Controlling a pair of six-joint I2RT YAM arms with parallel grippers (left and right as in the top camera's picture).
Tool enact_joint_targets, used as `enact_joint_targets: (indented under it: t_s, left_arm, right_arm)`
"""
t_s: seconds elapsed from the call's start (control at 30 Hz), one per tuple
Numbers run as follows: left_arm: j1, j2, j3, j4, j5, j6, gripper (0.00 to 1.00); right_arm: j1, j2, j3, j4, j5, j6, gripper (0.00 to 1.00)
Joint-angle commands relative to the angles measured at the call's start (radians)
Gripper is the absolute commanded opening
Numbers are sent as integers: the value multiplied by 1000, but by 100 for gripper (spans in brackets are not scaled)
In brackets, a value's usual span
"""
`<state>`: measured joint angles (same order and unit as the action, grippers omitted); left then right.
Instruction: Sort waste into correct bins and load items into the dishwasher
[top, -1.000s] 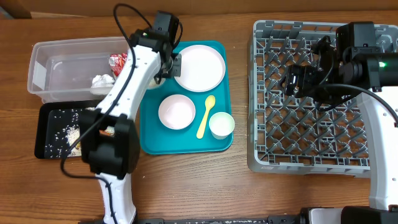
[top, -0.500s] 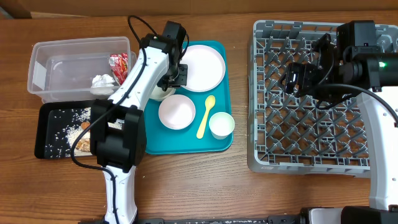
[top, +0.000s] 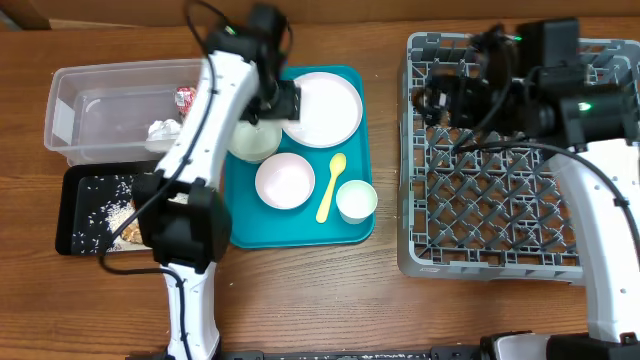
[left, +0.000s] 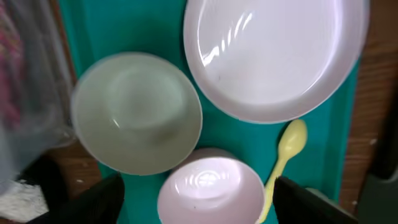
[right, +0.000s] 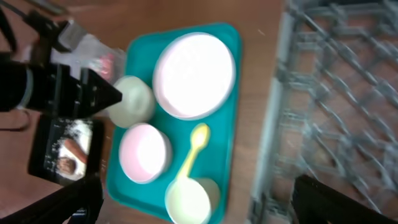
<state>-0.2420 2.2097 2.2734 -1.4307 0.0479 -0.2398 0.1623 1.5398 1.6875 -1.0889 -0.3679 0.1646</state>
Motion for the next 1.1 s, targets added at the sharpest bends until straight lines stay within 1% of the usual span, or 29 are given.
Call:
enact_joint_targets:
  t_s: [0.0, 0.07, 0.17, 0.27, 0.33, 0.47, 0.63, 0.7, 0.8, 0.87, 1.07]
  left_arm:
    - [37, -13, 197, -73, 51, 35, 79]
    - [61, -13, 312, -144, 55, 38, 80]
    - [106, -13, 431, -220, 66, 34, 81]
    - [177, -14, 517, -259, 138, 37, 81]
    - [225, -24, 530, -259, 182, 38, 81]
    - [303, -26, 526, -259, 186, 45, 80]
    - [330, -26, 500, -259, 177, 80, 80]
    - [330, -26, 495, -259, 177, 80, 80]
    - [328, -26, 495, -259, 154, 80, 80]
    - [328, -26, 495, -259, 152, 83, 80]
    - [328, -26, 495, -259, 151, 84, 80]
  right_arm:
    - [91, 26, 2, 81, -11, 51, 100]
    - [160, 50, 2, 158, 30, 85, 100]
    - [236, 99, 2, 222, 110, 134, 100]
    - [295, 177, 2, 258, 135, 174, 100]
    - [324, 237, 2, 256, 134, 197, 98]
    - [372, 333, 2, 222, 129, 211, 91]
    - [422, 441, 2, 196, 148, 244, 85]
    - [434, 496, 2, 193, 146, 277, 80]
    - [445, 561, 2, 184, 146, 327, 66]
    - [452, 585, 2, 181, 146, 338, 59]
    - [471, 631, 0, 188, 183, 387, 51]
